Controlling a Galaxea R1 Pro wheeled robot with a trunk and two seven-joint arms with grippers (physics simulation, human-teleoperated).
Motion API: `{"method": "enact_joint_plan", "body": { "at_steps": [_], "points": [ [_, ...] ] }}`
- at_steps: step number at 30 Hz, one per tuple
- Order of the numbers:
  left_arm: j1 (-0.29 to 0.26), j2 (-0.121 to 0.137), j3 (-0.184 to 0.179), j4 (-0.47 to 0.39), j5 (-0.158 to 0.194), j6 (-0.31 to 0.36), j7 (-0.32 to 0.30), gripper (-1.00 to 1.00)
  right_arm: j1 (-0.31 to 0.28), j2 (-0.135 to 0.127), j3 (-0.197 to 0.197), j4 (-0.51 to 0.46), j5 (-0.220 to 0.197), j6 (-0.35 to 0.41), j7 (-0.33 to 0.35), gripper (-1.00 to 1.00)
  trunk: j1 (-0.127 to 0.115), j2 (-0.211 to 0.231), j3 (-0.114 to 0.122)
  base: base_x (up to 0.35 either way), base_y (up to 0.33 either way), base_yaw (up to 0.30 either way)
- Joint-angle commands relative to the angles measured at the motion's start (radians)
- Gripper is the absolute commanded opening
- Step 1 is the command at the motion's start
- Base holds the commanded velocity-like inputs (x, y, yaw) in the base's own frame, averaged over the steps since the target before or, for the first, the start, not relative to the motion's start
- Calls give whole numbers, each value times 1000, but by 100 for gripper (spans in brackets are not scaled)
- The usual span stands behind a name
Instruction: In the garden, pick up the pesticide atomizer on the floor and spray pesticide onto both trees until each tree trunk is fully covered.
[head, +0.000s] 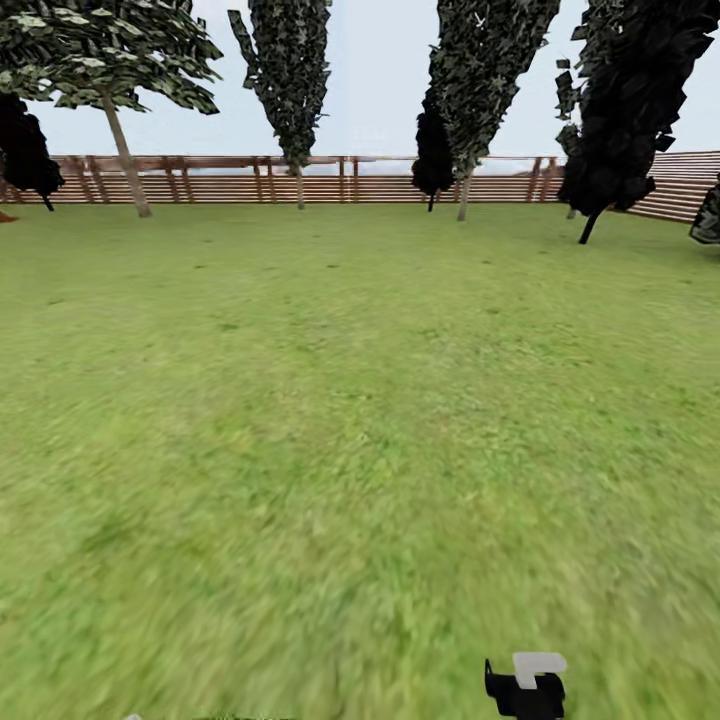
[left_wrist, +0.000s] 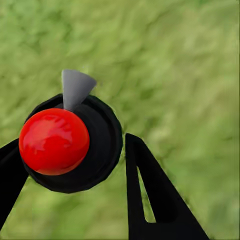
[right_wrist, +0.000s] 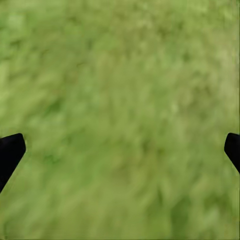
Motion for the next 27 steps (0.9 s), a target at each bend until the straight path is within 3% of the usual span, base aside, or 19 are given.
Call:
{"method": "enact_joint_plan", "body": {
  "at_steps": [1, 27],
  "points": [
    [-1, 0, 1, 2, -7, -3, 5, -100, -1, 0, -7, 1, 11, -3, -4, 100, 0, 0, -1, 8, 303, 282],
    [-1, 0, 0, 2, -6, -3, 7, -100, -1, 0, -7, 1, 11, -3, -4, 100, 0, 0, -11, 0, 302, 281]
  ]
}}
